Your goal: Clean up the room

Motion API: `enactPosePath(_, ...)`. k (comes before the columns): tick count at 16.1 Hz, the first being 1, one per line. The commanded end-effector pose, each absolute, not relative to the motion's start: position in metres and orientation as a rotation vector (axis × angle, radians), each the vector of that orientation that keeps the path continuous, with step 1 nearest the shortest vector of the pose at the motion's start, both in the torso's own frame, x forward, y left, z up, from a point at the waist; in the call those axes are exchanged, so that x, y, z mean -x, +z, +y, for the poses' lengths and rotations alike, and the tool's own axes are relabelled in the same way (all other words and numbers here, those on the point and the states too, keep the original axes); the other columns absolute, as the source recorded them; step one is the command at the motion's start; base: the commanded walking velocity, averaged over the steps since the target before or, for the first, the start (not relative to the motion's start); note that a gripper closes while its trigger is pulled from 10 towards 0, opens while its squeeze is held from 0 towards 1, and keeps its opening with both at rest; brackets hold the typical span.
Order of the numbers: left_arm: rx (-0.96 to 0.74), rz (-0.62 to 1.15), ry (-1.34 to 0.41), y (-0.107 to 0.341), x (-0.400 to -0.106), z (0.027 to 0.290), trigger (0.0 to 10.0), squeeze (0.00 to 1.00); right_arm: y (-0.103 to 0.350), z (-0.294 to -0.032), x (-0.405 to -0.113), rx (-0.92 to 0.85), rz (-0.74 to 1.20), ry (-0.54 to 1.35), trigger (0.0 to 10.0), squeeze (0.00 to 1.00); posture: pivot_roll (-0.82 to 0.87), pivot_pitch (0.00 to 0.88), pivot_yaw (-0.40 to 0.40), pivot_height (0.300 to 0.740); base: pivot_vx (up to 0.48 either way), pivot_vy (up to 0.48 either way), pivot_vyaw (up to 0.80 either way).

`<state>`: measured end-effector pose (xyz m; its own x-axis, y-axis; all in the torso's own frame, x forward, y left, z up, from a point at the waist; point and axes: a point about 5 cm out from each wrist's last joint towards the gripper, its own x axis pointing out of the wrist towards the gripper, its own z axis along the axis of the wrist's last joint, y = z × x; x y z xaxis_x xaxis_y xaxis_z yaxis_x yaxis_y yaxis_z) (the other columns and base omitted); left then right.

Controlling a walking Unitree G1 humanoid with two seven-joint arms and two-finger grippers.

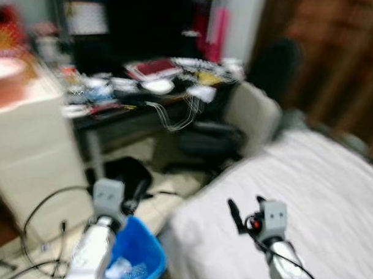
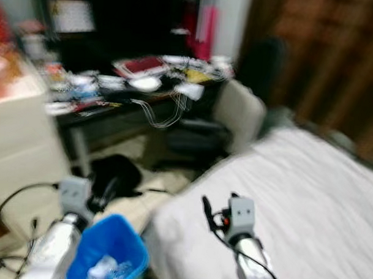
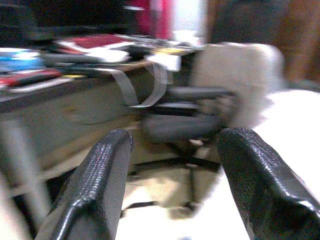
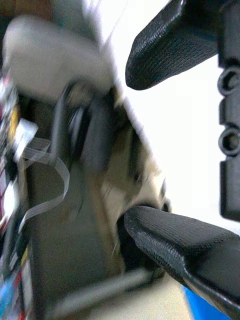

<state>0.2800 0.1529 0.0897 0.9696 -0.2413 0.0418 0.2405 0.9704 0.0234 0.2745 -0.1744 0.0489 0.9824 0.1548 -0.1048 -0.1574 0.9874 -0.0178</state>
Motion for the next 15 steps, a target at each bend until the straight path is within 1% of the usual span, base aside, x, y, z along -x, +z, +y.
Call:
enactPosePath(1, -0.042, -0.02, -0.261, 0.088, -0.28, 0.152, 10.0, 0.0, 0.049, -0.172, -0.274, 0.029, 0.103, 0.16, 10.0, 0.0, -0.01, 0.0, -0.056, 0.74, 0.0, 0.0, -0.49)
enactPosePath(4, -0.042, 0.023, -0.282, 0.08, -0.282, 0.153, 10.0, 0.0, 0.047, -0.173, -0.271, -0.005, 0.105, 0.145, 10.0, 0.0, -0.03, 0.0, -0.042, 0.74, 0.0, 0.0, -0.5)
enactPosePath(9, -0.048, 0.066, -0.309, 0.067, -0.28, 0.151, 10.0, 0.0, 0.041, -0.177, -0.262, -0.003, 0.121, 0.126, 10.0, 0.0, -0.05, 0.0, -0.037, 0.74, 0.0, 0.0, -0.51)
enactPosePath(15, -0.026, 0.086, -0.332, 0.058, -0.281, 0.153, 10.0, 0.0, 0.038, -0.183, -0.263, -0.008, 0.144, 0.114, 10.0, 0.0, -0.06, 0.0, -0.035, 0.74, 0.0, 0.0, -0.52)
